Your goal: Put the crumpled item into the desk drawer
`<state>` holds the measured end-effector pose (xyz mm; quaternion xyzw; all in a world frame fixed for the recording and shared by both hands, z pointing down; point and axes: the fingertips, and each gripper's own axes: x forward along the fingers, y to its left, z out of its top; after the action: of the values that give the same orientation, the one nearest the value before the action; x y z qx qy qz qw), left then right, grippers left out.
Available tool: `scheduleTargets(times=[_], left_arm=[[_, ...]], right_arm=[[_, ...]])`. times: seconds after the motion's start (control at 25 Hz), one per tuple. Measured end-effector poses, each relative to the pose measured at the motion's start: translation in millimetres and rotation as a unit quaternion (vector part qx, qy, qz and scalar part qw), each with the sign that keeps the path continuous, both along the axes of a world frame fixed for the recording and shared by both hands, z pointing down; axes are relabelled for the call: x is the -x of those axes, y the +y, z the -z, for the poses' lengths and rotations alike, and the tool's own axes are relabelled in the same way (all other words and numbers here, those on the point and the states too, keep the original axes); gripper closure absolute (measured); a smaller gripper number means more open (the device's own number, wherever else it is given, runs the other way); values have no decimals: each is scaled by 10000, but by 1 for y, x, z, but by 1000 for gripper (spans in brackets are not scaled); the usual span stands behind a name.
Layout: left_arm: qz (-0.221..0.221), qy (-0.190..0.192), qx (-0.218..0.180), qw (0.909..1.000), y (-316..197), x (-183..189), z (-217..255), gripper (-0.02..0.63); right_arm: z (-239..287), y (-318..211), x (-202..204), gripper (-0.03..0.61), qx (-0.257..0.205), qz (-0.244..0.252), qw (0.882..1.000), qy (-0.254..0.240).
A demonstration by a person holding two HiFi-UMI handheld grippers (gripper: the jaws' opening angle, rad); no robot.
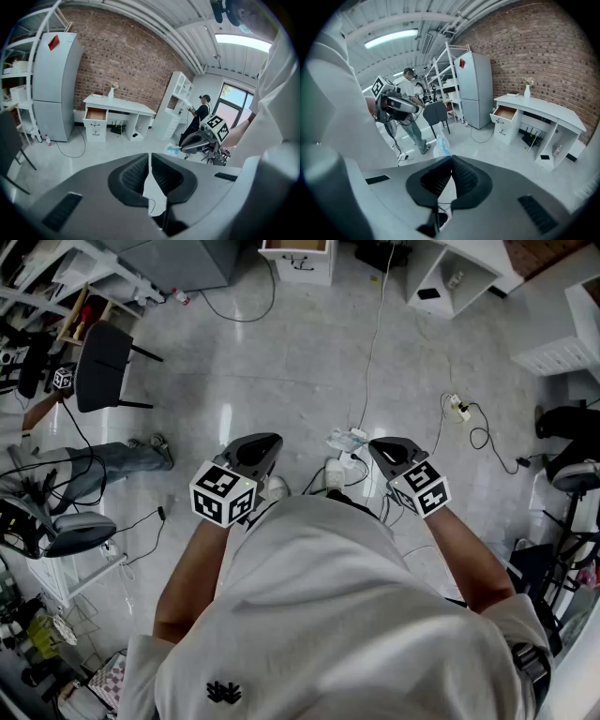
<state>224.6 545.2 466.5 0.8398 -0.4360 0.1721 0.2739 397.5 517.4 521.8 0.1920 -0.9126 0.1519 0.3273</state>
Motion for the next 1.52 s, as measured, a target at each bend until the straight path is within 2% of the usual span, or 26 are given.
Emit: scheduleTargets(times=[0.36,0.64,0.8,0.92,1.08,1.16,1.32,1.52], left_arm=[[397,185,76,9990,93,155,25,577],[455,398,151,9981,153,267,32,577],[461,437,229,9977,158,298,29,577],[462,512,148,9975,132,291,20,577],[446,505,248,9974,58,265,8,577],[390,481,297,9976,34,275,-1,577],[255,263,372,9986,-21,297,-3,577],[80,-68,146,9998,-129,273,26,577]], right_arm=[[47,70,161,551,39,297,9995,101],[70,107,269,551,298,-101,9995,-88],[82,106,297,551,278,-233,9993,-108],[75,82,295,551,259,-275,9992,-111],[59,11,276,551,404,-370,9982,-232],[54,-11,288,551,398,-395,9980,-283],[53,-61,311,551,384,-452,9976,-366],[64,-155,290,551,307,-482,9970,-522]])
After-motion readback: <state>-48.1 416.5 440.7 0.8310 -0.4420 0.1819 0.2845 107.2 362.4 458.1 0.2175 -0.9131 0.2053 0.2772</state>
